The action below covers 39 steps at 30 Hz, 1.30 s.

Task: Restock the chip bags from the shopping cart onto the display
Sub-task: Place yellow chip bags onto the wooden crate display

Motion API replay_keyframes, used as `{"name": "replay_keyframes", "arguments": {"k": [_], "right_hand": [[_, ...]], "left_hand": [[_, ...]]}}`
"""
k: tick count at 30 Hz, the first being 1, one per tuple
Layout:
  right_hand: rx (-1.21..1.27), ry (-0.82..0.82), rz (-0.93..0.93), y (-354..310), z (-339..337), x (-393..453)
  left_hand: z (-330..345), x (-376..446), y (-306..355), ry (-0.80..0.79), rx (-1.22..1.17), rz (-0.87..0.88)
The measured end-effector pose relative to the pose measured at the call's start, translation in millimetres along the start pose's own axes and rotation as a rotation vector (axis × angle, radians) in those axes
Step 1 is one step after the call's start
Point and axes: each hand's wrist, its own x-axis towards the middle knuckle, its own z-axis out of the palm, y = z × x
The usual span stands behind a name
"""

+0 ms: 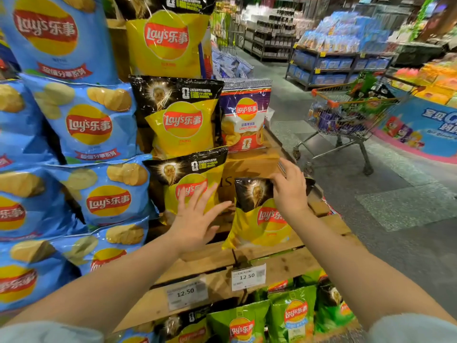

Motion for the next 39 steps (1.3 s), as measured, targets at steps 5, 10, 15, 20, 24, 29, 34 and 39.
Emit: {"name": "replay_keyframes", "arguments": {"k": [5,10,15,20,24,29,34,39], "right_hand": [[0.046,0.007,-0.039,-31.7,12.7,-27.1],[0.052,-0.062,-0.131,-61.4,42.4,-56.9],[0.095,-0.313,-0.119,-84.4,81.1,-71.8],[0.142,-0.481,-0.101,-100.4,107.8,-68.2],[0.120,-0.365,0.094,-85.9,100.1,-93.6],[0.040,-0.755,0.131,-53.3,102.2,-129.6],[0.176,-0.920,0.176,-61.5,117.9,-109.8],[0.241,-0.951,0.221,-68.2,128.7,-106.6]], "left_hand": [[22.0,-27.3,5.8,-0.068,-0.186,0.012],[42.7,-64.4,-1.2,-0.358,-0.257,-0.123],[61.7,-87.2,-17.0,-0.485,-0.384,-0.293],[70.9,-97.8,-25.9,-0.332,-0.186,-0.357],[76.3,-97.8,-36.4,-0.324,-0.201,-0.464],[91.6,-109.8,-36.2,-0.419,-0.244,-0.478],[103.5,-98.4,-37.8,-0.540,-0.301,-0.437],[108.8,-90.4,-37.8,-0.605,-0.502,-0.481]]}}
